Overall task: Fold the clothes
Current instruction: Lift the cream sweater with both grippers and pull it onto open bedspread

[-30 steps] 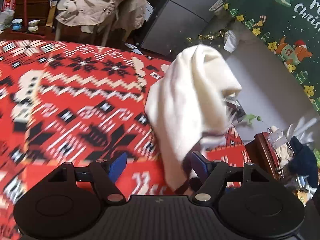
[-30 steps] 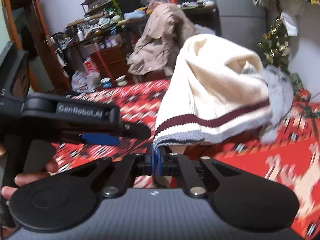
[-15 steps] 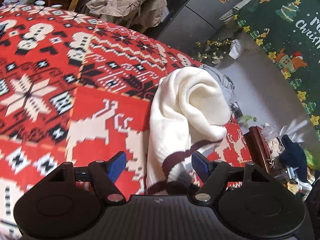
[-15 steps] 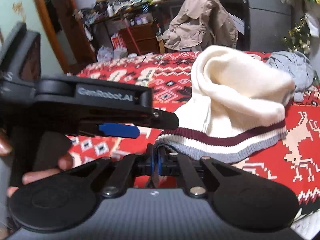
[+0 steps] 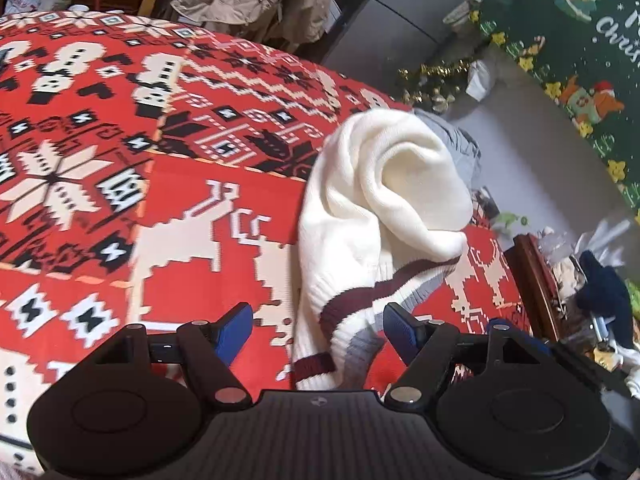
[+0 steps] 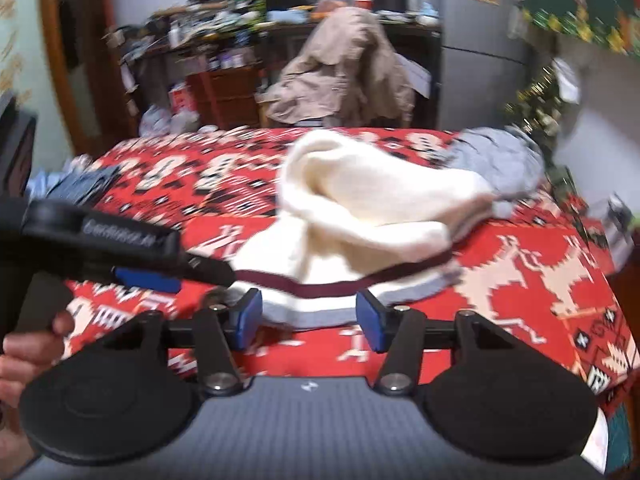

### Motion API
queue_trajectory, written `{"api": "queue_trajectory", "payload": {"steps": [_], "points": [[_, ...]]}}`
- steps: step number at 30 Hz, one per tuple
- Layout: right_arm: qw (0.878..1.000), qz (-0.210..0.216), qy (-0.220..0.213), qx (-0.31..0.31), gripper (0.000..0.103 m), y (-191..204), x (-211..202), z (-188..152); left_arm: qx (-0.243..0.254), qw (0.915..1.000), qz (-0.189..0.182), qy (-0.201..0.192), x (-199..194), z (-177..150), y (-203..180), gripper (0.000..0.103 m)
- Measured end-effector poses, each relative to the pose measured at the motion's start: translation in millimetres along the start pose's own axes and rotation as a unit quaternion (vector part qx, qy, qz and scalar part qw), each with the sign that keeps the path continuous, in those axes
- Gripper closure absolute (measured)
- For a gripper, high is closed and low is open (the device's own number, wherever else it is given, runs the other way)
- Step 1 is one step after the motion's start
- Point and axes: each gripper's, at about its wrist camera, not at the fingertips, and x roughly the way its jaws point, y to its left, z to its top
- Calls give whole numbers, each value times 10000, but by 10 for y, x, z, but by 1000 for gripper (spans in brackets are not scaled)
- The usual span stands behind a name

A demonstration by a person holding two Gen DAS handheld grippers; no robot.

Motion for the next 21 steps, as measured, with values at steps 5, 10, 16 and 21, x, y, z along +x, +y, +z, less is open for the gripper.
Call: {"api": "queue_trajectory", "payload": {"steps": [5, 10, 16, 21], "points": [[9992, -132, -10, 380, 19, -389, 321, 270, 118, 9994, 46, 337, 307, 60, -87, 38], [9977, -267, -43, 614, 15, -624, 486, 381, 152, 9989, 214, 387, 475, 108, -171, 66], [9965, -295, 82, 783, 14, -764, 746, 379, -71, 9982, 548, 224, 392, 132, -109, 87], [9964, -296, 84, 791, 14, -771, 807, 413, -302, 9957, 861, -161, 44, 154, 108, 88]]}}
